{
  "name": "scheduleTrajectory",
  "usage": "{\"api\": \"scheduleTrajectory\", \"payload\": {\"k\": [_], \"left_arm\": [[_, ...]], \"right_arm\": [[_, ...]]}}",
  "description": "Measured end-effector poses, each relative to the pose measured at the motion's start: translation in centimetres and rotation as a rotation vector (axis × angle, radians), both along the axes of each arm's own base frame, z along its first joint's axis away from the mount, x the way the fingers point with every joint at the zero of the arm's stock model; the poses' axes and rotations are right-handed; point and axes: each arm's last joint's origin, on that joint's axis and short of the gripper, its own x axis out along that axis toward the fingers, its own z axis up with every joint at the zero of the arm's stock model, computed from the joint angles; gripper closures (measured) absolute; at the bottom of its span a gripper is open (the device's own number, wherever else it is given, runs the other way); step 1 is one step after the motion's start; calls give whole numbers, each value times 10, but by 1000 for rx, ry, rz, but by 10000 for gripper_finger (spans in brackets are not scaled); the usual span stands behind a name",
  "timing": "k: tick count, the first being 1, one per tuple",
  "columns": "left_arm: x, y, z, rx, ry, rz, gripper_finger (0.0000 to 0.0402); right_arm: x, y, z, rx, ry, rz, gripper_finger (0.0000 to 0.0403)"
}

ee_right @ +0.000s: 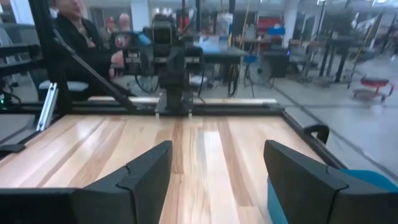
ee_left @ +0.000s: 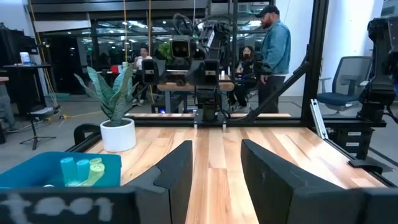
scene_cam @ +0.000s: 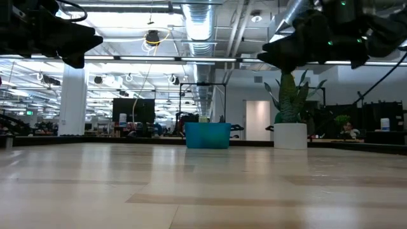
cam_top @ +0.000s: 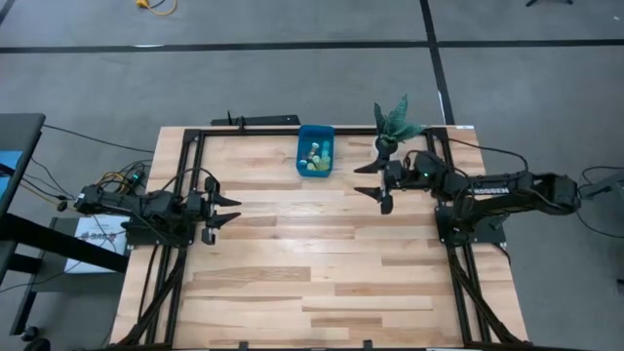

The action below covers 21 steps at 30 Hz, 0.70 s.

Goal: Pick and place pill bottles into a basket
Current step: Return to Home Position

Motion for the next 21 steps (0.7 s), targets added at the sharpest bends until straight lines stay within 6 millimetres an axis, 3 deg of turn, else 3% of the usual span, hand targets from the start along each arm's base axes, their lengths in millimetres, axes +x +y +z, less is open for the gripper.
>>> {"api": "scheduleTrajectory", "payload": {"k": [12,21], "left_arm": [[0,0,-1,6,3,0,274],[0,0,0,6,-4,0,274]], "right_arm": [[-24,8,-41,6,7,-3,154],[-48,17,-47,21,-176,5,154]]}}
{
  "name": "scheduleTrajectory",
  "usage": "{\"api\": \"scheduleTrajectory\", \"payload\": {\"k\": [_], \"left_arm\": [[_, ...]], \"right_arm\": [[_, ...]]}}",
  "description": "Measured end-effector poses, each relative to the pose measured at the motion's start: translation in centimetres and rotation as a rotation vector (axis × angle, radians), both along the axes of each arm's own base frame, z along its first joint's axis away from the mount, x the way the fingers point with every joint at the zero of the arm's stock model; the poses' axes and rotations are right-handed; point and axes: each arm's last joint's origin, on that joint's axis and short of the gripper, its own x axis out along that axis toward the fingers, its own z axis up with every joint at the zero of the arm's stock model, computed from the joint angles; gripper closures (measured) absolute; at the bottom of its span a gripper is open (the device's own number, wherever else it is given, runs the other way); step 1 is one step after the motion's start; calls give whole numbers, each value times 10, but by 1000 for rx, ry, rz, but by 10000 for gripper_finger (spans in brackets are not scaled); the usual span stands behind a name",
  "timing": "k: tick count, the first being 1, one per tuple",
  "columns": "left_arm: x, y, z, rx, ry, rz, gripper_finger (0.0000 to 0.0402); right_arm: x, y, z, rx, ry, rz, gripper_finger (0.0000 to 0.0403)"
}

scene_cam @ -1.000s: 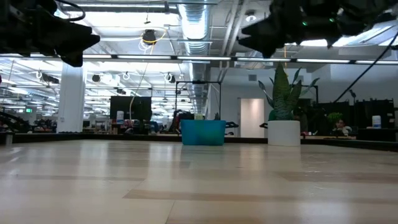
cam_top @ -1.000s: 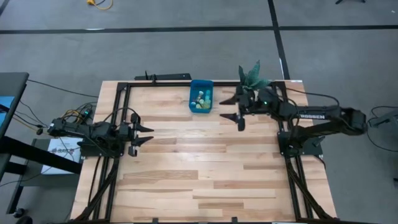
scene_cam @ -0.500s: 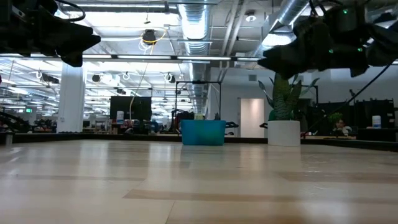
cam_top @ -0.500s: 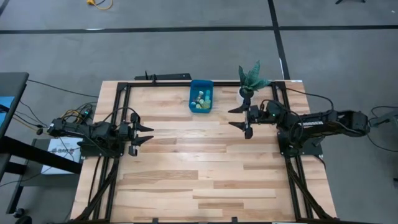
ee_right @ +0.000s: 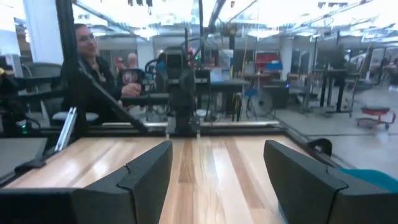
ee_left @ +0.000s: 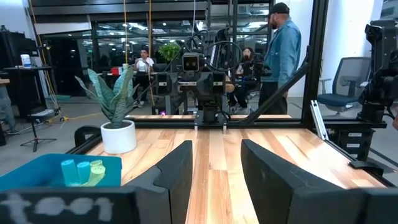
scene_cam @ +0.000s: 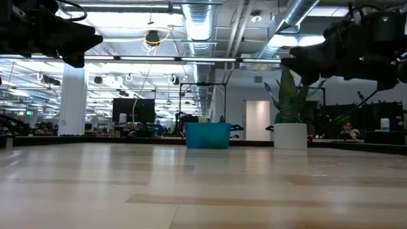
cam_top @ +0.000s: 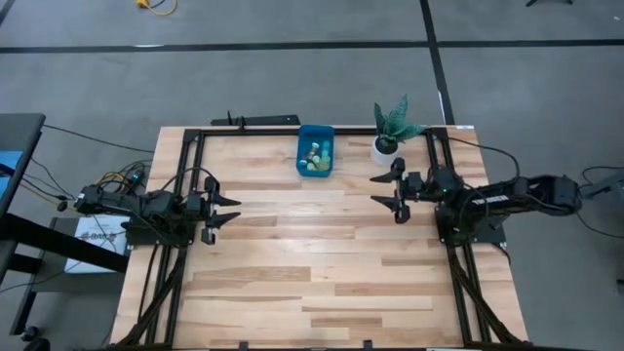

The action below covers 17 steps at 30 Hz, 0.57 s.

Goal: Pick and place pill bottles into a basket
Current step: Return to Home Position

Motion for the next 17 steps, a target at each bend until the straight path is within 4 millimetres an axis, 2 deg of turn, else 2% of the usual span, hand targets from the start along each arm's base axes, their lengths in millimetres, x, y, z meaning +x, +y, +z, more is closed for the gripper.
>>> {"api": "scheduleTrajectory", "payload": {"k": [10,17], "left_arm": [[0,0,0,1,1,0,274],[0,0,-1,4,13,0,274]], "right_arm": [[-7,5,14,3,-89,83,154],[-20,11,24,-76,-116,340,154]]}}
